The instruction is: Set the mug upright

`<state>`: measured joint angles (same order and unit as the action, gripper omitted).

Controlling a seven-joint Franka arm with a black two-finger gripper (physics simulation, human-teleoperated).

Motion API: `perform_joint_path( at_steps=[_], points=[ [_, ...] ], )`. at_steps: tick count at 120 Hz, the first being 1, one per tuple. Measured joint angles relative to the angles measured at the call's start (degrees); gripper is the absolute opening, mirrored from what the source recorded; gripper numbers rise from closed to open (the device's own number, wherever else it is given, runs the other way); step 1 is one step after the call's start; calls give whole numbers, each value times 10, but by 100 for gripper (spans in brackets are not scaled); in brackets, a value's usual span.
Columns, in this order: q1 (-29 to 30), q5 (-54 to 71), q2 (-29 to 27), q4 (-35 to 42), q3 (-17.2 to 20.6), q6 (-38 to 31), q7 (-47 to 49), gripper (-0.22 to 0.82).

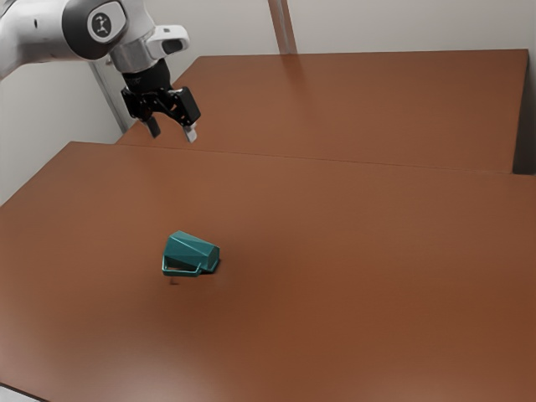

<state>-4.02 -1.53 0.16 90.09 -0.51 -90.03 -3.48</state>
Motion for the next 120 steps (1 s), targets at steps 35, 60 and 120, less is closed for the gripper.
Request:
perform_joint_path(
  at_steps=[35, 60, 120],
  points=[
    [-20, 1, -1, 1, -2, -1, -2, 60],
    [-31, -25, -8, 49, -3, -5, -2, 60],
    [191, -155, -52, 262, -4, -91, -199, 60]
  ],
)
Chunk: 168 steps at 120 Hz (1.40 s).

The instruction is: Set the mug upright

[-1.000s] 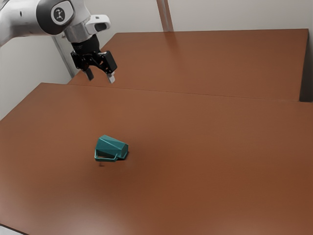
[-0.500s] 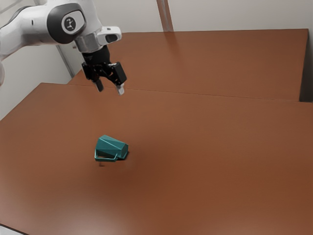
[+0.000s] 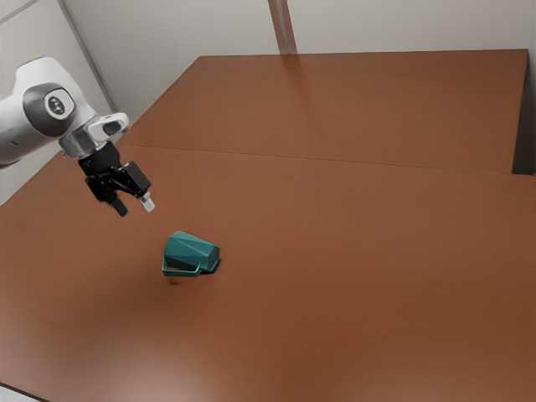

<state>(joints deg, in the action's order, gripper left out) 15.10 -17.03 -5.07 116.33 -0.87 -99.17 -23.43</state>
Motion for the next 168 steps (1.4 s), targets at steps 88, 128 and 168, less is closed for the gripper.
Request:
perform_joint_path(
  at_steps=[88, 128, 168],
  points=[
    [102, -253, 225, -52, 2, -25, -281, 60],
    [102, -278, 241, -30, 6, -18, -333, 60],
    [105, -316, 269, -29, 12, 3, -374, 45]
  ],
)
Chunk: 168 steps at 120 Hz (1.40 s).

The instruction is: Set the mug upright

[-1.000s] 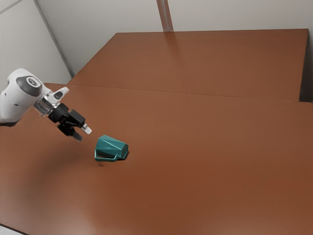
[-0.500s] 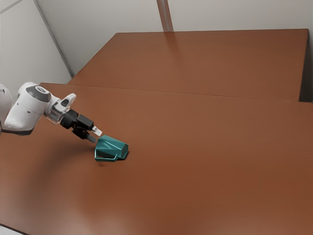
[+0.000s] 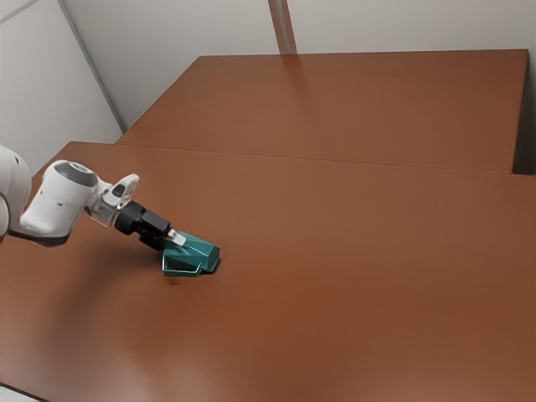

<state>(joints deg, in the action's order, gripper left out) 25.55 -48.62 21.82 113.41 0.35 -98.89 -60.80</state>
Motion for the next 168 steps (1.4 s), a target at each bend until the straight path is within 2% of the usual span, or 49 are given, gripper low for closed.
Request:
perform_joint_path(
  at_steps=[35, 57, 88, 111, 120, 140, 155, 168],
  points=[
    [2, -7, 7, -3, 0, 29, -27, 2],
    [3, -12, 1, -5, 0, 48, -44, -11],
    [-3, -12, -18, -5, 1, 60, -63, -14],
    [-37, 54, -74, -3, 10, 14, -53, -15],
    [-47, 123, -106, -1, 38, -24, -32, -16],
    [-50, 274, -139, 9, 104, -105, 44, -17],
    [-50, 363, -175, 49, 153, -162, 105, -17],
    [-61, 424, -190, 86, 174, -216, 157, -17]
  ],
)
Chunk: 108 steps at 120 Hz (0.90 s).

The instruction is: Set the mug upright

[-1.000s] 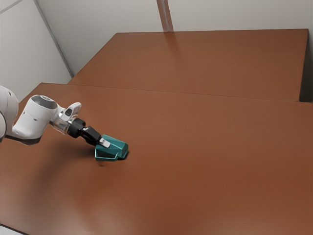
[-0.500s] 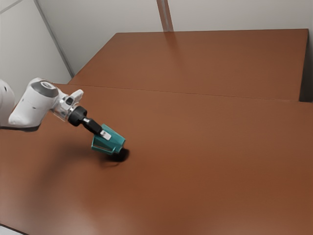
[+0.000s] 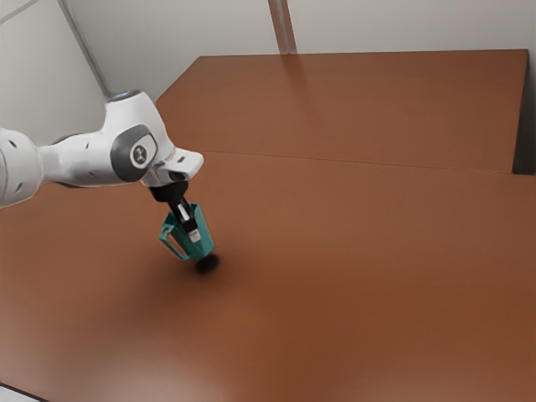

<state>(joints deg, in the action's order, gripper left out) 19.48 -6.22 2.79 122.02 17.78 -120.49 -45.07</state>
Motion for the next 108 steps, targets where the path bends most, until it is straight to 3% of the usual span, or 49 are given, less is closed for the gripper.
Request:
perform_joint_path(
  at_steps=[36, 80, 94, 108],
  points=[
    [6, 56, 1, 51, 20, -113, 116, -17],
    [10, 76, 13, 63, 24, -154, 203, -16],
    [11, 75, 16, 65, 24, -158, 220, -5],
    [12, 75, 14, 67, 24, -159, 235, 20]
  ],
)
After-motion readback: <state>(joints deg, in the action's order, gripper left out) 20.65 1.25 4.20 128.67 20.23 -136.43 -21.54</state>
